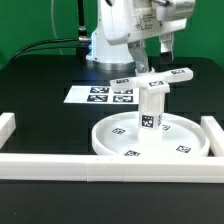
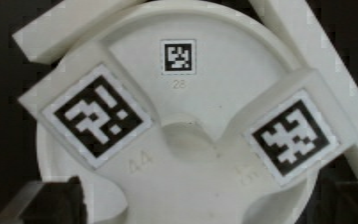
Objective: Assemble round table
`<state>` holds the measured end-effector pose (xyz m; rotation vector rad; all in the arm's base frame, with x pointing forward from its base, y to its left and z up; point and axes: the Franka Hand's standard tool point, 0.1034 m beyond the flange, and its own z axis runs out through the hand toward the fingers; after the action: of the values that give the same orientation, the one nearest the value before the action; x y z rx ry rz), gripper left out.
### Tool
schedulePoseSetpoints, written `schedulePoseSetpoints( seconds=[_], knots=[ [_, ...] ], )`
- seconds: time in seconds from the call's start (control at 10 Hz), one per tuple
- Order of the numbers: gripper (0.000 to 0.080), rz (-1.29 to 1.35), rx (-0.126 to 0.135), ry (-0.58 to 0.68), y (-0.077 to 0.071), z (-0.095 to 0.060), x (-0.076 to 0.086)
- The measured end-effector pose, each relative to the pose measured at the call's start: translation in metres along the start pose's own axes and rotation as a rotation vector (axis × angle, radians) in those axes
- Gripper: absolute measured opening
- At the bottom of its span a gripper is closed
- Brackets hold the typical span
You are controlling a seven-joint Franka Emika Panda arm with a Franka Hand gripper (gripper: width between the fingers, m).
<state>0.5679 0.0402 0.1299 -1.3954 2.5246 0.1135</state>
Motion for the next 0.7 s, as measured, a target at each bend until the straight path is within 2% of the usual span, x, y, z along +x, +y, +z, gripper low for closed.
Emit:
schedulePoseSetpoints(
  seconds=[0.3,0.5,0.7],
  knots=[
    [0.0649,-0.117,-0.002,0.002,0.0007,0.0013,0.0005],
    [0.0649,-0.425,-0.027,0.009,0.0011,-0.0004,-0.0054],
    [0.0649,-0.757,-0.018,-0.001,-0.0063,-0.0043,-0.0094]
  ],
)
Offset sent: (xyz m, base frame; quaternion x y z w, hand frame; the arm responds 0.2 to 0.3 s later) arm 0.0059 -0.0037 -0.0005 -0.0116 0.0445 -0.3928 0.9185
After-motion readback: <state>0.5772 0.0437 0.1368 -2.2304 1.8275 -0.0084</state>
